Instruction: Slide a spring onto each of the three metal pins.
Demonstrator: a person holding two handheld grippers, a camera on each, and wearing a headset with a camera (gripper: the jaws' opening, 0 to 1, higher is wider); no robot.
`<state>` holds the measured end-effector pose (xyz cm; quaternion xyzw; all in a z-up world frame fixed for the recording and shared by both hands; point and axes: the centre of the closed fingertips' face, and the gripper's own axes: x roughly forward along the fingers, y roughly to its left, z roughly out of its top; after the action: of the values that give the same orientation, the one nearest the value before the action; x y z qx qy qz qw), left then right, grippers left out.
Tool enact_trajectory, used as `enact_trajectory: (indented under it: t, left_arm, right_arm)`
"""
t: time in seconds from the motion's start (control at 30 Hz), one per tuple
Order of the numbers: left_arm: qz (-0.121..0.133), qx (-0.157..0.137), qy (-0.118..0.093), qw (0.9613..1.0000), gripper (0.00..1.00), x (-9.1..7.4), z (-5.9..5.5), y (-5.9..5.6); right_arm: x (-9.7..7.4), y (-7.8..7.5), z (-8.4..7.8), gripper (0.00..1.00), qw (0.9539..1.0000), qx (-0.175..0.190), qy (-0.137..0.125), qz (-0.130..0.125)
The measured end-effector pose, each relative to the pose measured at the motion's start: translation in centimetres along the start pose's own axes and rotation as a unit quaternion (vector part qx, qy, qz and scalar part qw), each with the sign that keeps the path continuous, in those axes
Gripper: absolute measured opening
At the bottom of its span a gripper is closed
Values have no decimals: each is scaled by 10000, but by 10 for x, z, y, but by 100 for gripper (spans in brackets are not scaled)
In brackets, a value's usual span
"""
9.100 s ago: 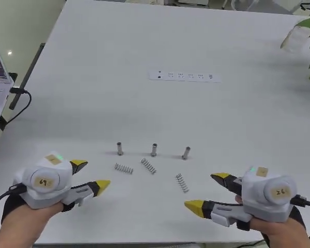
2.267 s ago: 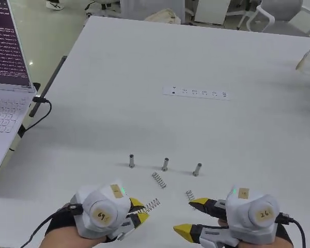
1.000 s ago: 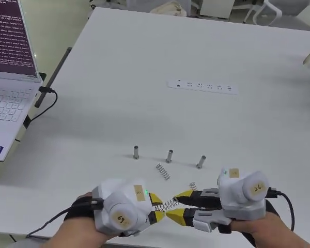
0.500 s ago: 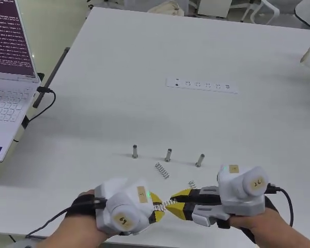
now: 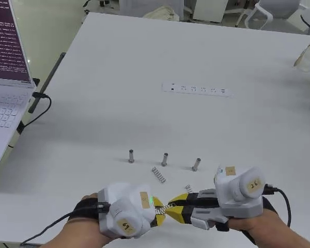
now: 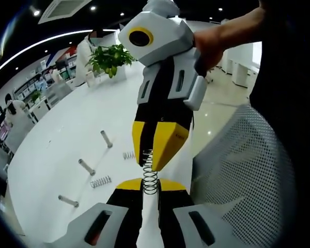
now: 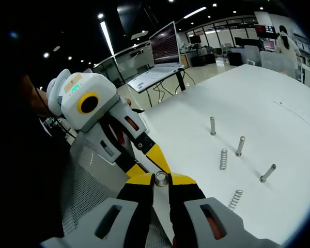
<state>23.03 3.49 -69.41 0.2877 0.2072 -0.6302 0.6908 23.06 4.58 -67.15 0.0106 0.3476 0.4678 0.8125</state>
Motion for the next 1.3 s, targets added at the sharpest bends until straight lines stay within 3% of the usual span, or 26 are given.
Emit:
enact_trajectory:
  t: [0.3, 1.03, 1.3]
  left_arm:
    - [-82, -215, -199, 9995, 3, 10, 10, 2]
    - [-250, -290, -309, 9988, 3, 20, 17, -1]
    - [-301, -273, -437, 9982, 2, 20, 24, 1]
  right_arm:
    - [-10, -7, -1, 8, 9997, -123, 124, -166]
    - [-22, -13, -4, 8, 9991, -205, 220, -297]
    - [-28, -13, 0, 9, 9983, -415, 309, -282]
